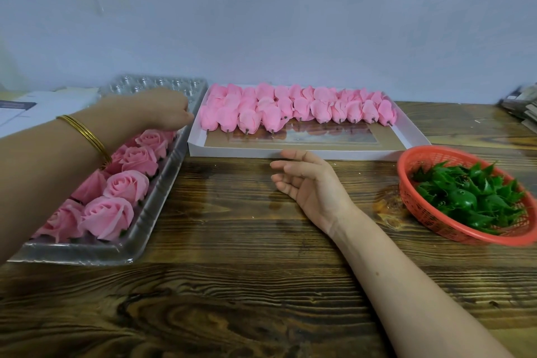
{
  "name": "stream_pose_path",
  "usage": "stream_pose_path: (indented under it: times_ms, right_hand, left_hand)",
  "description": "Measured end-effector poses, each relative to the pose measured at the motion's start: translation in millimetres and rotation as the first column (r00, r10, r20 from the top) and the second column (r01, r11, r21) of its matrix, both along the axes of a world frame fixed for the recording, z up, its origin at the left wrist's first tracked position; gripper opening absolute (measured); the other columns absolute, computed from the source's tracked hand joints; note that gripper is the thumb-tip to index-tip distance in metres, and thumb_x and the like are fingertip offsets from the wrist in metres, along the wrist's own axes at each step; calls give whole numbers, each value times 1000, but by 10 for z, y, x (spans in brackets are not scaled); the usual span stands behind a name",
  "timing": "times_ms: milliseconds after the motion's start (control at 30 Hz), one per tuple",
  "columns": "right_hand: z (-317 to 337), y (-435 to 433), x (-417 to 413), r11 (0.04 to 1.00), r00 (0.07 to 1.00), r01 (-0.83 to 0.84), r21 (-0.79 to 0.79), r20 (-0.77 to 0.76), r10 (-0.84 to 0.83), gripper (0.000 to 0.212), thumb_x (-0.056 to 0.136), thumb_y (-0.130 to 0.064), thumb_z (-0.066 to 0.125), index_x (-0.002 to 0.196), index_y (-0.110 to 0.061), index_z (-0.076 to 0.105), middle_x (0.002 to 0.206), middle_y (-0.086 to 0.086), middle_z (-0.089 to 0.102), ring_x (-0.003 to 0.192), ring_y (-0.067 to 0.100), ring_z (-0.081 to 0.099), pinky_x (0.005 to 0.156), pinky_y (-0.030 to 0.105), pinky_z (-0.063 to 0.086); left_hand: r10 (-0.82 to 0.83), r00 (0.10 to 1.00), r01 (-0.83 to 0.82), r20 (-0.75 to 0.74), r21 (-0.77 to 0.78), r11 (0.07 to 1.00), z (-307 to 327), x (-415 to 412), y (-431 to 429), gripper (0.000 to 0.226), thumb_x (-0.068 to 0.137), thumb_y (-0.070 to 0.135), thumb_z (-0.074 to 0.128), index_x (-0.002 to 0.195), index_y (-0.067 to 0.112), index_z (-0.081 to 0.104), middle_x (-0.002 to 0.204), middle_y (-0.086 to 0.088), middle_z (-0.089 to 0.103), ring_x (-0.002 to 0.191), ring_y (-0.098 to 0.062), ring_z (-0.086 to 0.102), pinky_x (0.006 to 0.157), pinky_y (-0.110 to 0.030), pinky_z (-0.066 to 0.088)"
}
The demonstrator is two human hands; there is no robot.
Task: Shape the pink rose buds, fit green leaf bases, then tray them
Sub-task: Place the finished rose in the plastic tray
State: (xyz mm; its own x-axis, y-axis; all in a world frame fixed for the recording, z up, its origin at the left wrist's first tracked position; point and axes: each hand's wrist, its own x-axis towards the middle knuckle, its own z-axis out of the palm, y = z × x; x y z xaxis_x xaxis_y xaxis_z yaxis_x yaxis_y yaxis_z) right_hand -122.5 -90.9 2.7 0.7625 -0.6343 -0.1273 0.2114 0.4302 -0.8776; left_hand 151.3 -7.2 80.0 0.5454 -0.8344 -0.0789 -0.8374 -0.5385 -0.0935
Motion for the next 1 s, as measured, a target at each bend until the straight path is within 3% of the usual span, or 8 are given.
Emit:
stream_pose_path:
  times_ms: [133, 333, 433, 533, 667, 800, 933, 1000]
  right_hand:
    - [-4, -2, -2, 1000, 1000, -3, -2, 3, 3, 25, 84, 7, 55, 104, -7, 62, 87, 9, 72, 69, 17, 67, 67, 25, 55]
    - [-5, -6, -3, 1000, 1000, -3, -1, 3, 3, 26, 82, 5, 57, 106, -6, 62, 89, 10, 73, 70, 18, 67, 67, 25, 55]
    - [0, -4, -4, 1000, 1000, -4, 7, 1, 4, 28, 79, 3, 60, 106, -5, 62, 90, 11, 72, 70, 18, 67, 67, 25, 55]
    - [8, -4, 0, 1000, 1000, 0, 5, -8, 0, 25, 84, 6, 56, 105, -5, 62, 88, 10, 72, 69, 17, 67, 67, 25, 55]
    - [23, 10, -1, 1000, 1000, 4, 3, -7, -4, 23, 85, 7, 53, 102, -6, 62, 85, 9, 72, 67, 17, 66, 67, 25, 54]
    - [42, 18, -5, 1000, 1000, 9, 11, -11, -9, 23, 85, 7, 52, 101, -6, 62, 83, 9, 72, 67, 17, 65, 67, 24, 54]
    - [51, 19, -3, 999, 1000, 21, 28, -6, -21, 23, 85, 8, 51, 102, -4, 61, 83, 9, 70, 67, 17, 64, 67, 25, 53]
    - [53, 21, -2, 999, 1000, 30, 32, -6, -30, 25, 85, 8, 50, 104, -3, 61, 82, 10, 70, 67, 17, 64, 67, 24, 54]
  left_hand:
    - [34, 999, -33, 17, -67, 997, 49, -32, 5, 23, 93, 14, 48, 89, -2, 64, 89, -20, 65, 77, -30, 56, 62, -30, 40]
    - [-9, 1000, 7, -4, -336, 942, 185, -347, -81, 15, 85, 9, 50, 74, 6, 58, 75, -11, 60, 77, -34, 56, 63, -31, 39]
    - [-66, 995, 26, -70, -464, 885, 208, -629, -161, 18, 88, 10, 48, 72, 12, 56, 80, -10, 62, 85, -35, 56, 70, -32, 39]
    - [-123, 984, 29, -131, -562, 827, 172, -883, -235, 17, 87, 10, 48, 77, 12, 62, 82, -10, 64, 81, -30, 55, 69, -30, 38]
    - [-162, 959, -15, -232, -613, 790, 85, -1186, -312, 20, 85, 10, 50, 68, 16, 61, 63, 3, 58, 68, -20, 53, 58, -29, 34]
    - [-160, 942, -77, -296, -651, 755, -107, -1365, -397, 20, 90, 13, 51, 80, 6, 66, 66, 1, 57, 68, -20, 53, 61, -31, 39]
    - [-125, 908, -220, -400, -709, 670, -325, -1451, -401, 16, 93, 19, 54, 83, 15, 66, 67, 14, 51, 63, -5, 49, 52, -14, 28]
    - [-115, 903, -253, -415, -728, 637, -414, -1480, -377, 16, 93, 19, 55, 81, 17, 65, 66, 15, 50, 62, -3, 47, 51, -11, 32]
